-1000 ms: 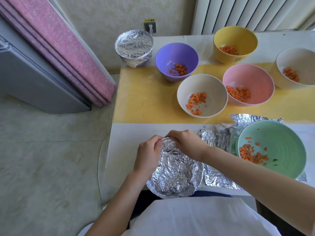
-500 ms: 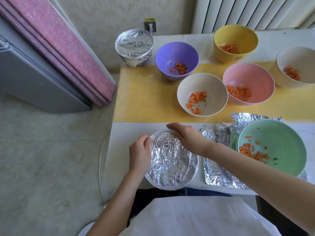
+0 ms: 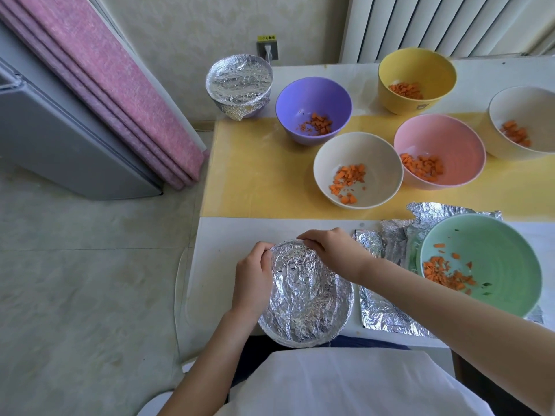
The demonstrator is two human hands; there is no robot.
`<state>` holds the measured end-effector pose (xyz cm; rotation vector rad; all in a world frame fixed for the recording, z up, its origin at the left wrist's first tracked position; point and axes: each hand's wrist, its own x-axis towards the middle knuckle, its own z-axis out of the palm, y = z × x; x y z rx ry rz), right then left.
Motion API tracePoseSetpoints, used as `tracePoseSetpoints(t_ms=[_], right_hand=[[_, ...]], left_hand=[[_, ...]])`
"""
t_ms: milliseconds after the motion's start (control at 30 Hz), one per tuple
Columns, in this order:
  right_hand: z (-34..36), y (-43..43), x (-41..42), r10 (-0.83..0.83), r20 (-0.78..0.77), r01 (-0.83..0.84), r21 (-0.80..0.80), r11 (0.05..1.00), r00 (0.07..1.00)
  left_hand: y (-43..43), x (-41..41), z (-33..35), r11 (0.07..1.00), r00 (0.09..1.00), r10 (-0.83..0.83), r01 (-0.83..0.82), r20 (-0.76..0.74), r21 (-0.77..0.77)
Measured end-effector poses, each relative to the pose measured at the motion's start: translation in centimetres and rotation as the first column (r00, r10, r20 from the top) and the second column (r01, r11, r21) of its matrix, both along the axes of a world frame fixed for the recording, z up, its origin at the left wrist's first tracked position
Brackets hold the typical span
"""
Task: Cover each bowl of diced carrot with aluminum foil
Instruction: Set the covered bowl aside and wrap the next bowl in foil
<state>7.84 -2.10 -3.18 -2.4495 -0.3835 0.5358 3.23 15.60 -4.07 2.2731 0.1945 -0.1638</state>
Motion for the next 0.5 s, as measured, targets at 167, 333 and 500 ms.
tracePoseSetpoints(t_ms=[167,333,500], right_hand=[[0.1,0.0,0.8,0.086,-0.021,-0.087,-0.098,0.991,0.996],[0.9,1.7,1.0,0.163,-0.019,-0.164,-0.137,0.977,0.986],[0.8,2.0,1.3,0.14,-0.024,-0.142,-0.143,0.98,0.99]], left_hand=[[-0.3,-0.1,-0.1,0.999,0.999,0.029,-0.031,0.031,0.036],[-0.3,-0.2,-0.1,0.998,0.999,0.038,-0.039,0.038,0.051],[-0.6,-0.3,0.0,0.995,0.998,0.046,-0.048,0.032,0.085]])
